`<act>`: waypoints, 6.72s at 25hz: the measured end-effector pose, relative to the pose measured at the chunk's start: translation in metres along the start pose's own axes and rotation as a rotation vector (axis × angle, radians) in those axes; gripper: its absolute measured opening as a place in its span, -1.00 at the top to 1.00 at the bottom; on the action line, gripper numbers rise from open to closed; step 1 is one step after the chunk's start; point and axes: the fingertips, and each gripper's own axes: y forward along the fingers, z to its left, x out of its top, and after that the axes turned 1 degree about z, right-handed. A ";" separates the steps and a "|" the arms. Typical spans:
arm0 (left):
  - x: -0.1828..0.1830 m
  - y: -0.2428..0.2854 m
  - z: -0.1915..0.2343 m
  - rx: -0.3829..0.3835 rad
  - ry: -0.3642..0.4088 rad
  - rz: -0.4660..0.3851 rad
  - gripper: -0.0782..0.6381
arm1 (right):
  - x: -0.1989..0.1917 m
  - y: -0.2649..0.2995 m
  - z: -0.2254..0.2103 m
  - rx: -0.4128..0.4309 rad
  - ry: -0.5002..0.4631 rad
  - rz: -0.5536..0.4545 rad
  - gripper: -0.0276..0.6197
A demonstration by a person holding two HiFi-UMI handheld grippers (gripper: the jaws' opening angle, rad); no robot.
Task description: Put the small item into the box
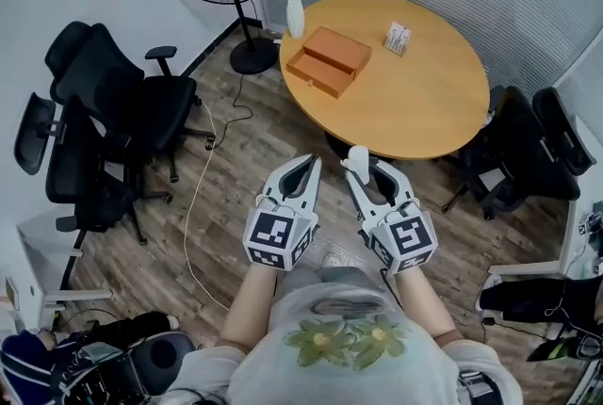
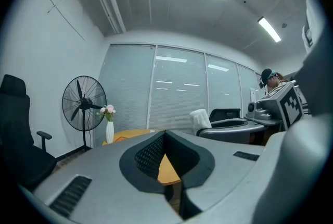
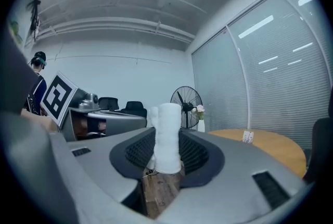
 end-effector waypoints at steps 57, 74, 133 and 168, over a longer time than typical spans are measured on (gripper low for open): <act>0.007 0.317 0.305 -0.080 -0.011 0.092 0.78 | 0.049 0.367 -0.235 -0.178 -0.041 0.035 0.46; 0.025 0.389 0.349 -0.042 -0.013 0.089 0.78 | 0.057 0.418 -0.297 -0.154 -0.047 0.054 0.46; -0.036 0.434 0.381 -0.044 -0.110 0.216 0.78 | -0.058 0.488 -0.305 -0.031 -0.043 0.341 0.46; -0.048 0.442 0.384 -0.051 -0.128 0.243 0.78 | -0.109 0.504 -0.303 0.010 -0.036 0.455 0.46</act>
